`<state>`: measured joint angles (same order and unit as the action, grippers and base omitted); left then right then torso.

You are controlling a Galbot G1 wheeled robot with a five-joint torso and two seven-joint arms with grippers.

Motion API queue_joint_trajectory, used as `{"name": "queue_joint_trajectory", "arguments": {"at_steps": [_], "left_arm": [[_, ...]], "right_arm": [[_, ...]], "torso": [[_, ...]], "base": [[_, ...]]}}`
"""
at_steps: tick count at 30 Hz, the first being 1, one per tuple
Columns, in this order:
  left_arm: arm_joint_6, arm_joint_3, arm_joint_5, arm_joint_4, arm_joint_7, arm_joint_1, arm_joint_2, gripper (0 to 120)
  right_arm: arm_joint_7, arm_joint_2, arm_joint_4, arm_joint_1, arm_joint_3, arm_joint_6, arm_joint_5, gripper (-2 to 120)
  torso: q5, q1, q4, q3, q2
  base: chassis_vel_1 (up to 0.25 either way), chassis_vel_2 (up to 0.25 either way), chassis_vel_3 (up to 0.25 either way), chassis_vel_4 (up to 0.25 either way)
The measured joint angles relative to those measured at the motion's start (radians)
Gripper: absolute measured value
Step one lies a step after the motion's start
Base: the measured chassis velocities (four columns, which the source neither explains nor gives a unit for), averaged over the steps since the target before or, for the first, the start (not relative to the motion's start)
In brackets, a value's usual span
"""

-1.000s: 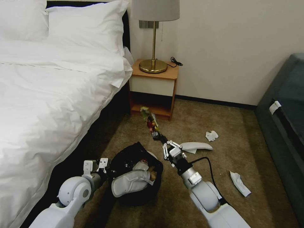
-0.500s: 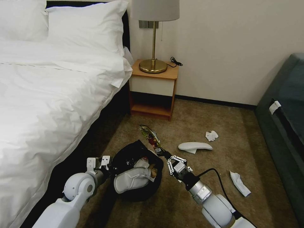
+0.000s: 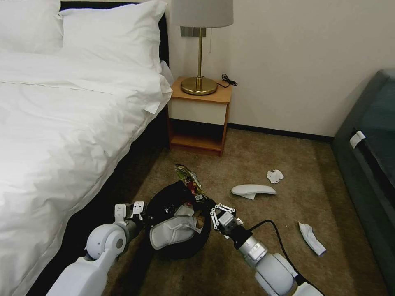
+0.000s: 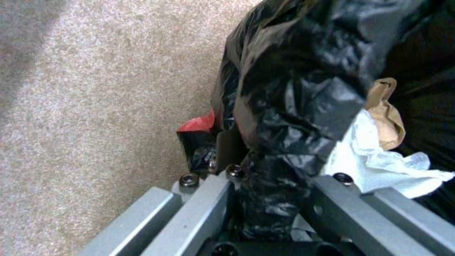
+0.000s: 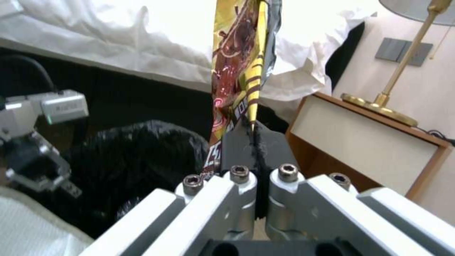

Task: Pick up the trash bin, then pick up the garbage on the floor and place it into the trash bin.

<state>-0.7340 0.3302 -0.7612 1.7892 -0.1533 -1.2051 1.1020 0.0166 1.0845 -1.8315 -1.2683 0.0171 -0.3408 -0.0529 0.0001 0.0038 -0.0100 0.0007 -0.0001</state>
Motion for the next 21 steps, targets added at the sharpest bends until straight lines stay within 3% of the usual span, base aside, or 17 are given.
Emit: {"name": "queue_joint_trajectory", "arguments": {"at_steps": [21], "left_arm": [[0.000,0.009,0.015,-0.003,0.001,-0.003,0.014,0]], "right_arm": [[-0.002,0.025,0.043,0.013,-0.073,0.006,-0.024,0]], "torso": [[-0.0003,0.000,-0.0003,0.000,0.000]], "base": [[0.000,0.000,0.000,0.000]]}}
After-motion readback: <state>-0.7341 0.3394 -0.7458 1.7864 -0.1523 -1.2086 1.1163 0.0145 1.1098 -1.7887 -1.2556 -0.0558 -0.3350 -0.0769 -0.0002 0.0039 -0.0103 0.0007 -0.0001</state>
